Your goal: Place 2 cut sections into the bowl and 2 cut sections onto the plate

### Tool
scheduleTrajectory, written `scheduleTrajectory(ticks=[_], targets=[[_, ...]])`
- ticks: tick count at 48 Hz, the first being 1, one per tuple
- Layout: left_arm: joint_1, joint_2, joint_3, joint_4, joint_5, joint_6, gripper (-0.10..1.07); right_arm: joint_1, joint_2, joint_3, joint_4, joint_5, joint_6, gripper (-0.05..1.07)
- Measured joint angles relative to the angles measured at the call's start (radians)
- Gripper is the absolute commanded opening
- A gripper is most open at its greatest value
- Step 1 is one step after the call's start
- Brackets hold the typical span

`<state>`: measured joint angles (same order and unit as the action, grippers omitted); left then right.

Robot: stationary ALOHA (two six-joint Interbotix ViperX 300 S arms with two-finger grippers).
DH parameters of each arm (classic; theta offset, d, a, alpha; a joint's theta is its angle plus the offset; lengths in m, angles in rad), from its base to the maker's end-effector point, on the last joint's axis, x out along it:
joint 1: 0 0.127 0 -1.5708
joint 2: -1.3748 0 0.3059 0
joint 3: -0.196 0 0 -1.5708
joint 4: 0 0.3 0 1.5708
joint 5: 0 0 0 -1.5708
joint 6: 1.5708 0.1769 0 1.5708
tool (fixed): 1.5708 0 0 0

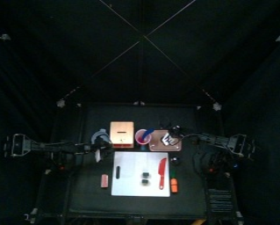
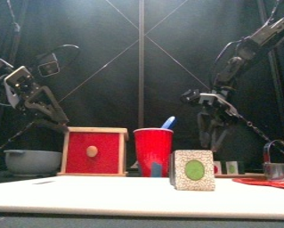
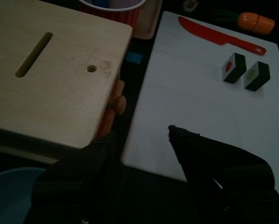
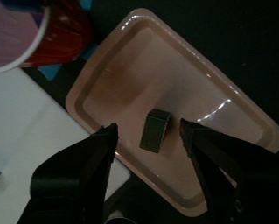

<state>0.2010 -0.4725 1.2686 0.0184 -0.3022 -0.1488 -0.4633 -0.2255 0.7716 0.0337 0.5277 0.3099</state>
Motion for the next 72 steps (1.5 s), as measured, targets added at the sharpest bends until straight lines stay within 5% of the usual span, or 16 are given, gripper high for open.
scheduleTrajectory(ticks=[11,20,36,58,72], targets=[[0.0,0.0,-0.002,-0.005,0.0,-0.002,0.87,0.305,-0.023,-0.044,-0.04,0.025,0.0,0.9],[0.0,0.0,-0.003,-0.008,0.0,-0.002,0.87,0.46,0.101,-0.166,-0.011,0.031,-0.002,0.91],[0.0,0.0,-0.005,-0.008,0.0,0.0,0.87,0.563,0.314,-0.313,0.002,0.084,-0.015,0.91],[-0.005,0.0,-0.003,-0.008,0.0,0.0,0.87,0.58,0.399,-0.353,0.006,0.086,-0.014,0.89],[-0.005,0.0,-0.003,-0.009,0.003,-0.002,0.87,0.578,0.44,-0.373,0.006,0.087,-0.015,0.64]])
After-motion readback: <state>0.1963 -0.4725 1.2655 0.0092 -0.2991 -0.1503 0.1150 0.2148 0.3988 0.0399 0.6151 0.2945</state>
